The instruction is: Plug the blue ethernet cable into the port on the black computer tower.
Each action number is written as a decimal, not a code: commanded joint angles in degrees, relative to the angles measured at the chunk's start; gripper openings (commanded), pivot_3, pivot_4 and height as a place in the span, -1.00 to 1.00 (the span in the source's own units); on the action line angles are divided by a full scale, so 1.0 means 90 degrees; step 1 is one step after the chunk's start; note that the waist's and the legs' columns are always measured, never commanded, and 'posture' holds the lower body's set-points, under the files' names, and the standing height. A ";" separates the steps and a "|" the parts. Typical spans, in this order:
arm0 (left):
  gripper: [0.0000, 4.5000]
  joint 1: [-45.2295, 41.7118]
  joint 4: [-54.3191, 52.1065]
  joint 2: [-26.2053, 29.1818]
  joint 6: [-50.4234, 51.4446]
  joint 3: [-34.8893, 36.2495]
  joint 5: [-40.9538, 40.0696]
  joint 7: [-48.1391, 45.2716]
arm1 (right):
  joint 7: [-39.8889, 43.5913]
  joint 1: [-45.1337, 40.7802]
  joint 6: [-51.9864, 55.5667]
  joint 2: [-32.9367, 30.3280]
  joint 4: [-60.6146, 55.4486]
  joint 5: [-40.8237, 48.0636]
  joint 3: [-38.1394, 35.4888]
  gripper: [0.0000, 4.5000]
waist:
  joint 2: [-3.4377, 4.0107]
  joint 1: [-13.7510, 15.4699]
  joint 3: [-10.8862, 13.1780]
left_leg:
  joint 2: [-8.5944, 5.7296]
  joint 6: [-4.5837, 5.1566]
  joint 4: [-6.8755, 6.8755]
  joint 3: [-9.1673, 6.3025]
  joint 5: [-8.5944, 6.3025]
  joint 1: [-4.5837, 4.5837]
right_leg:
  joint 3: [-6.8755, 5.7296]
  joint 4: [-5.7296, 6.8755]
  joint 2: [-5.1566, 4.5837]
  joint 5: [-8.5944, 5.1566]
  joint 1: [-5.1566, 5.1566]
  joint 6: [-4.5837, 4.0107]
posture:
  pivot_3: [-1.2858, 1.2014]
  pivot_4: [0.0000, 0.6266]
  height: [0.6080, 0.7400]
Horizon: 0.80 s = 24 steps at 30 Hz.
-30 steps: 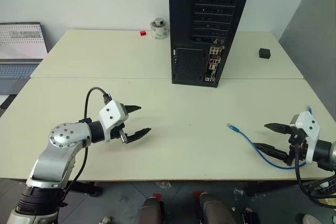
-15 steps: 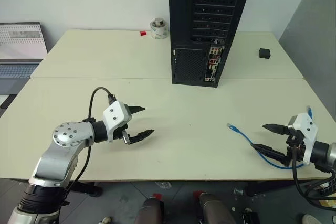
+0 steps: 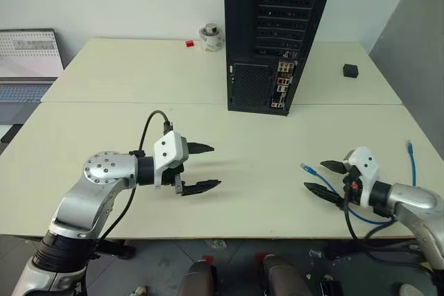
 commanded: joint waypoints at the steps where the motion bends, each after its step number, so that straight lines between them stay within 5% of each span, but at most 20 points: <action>1: 0.98 -0.0072 -0.0191 0.0071 -0.0041 -0.0048 -0.0071 -0.0123 | -0.0019 -0.0110 -0.0445 0.0051 0.0436 -0.0320 0.0025 1.00 | 0.0000 0.0001 0.0000 | 0.0000 0.0000 0.0000 0.0001 0.0000 0.0000 | 0.0001 0.0000 0.0000 0.0000 0.0000 0.0000 | 0.03 -0.52 1.00; 4: 0.98 -0.0052 -0.0209 0.0090 -0.0071 -0.0073 -0.0043 -0.0154 | 0.0028 -0.0127 -0.0628 0.0089 0.0790 -0.0452 0.0022 1.00 | 0.0000 -0.0001 0.0000 | 0.0002 0.0000 0.0000 0.0001 0.0000 0.0002 | 0.0001 0.0002 0.0000 0.0000 0.0000 0.0000 | 0.03 -0.52 1.00; 20: 1.00 -0.0263 0.0175 -0.0049 -0.0416 -0.0423 0.0273 -0.0243 | 0.0390 -0.0255 -0.1213 -0.0022 0.0935 -0.0861 0.0201 -0.90 | 0.0000 0.0000 0.0000 | 0.0001 0.0000 0.0001 0.0001 0.0000 0.0004 | 0.0002 0.0003 0.0001 0.0000 0.0001 -0.0001 | 0.03 -0.52 1.00; 24: 1.00 -0.0438 0.0418 -0.0203 -0.0476 -0.0576 0.0347 -0.0264 | 0.0466 -0.0430 -0.1057 -0.0019 0.0546 -0.0786 0.0233 -0.99 | 0.0000 0.0001 0.0000 | 0.0001 0.0000 0.0001 0.0000 0.0000 0.0003 | 0.0002 0.0003 0.0001 0.0001 0.0001 -0.0001 | 0.03 -0.52 1.00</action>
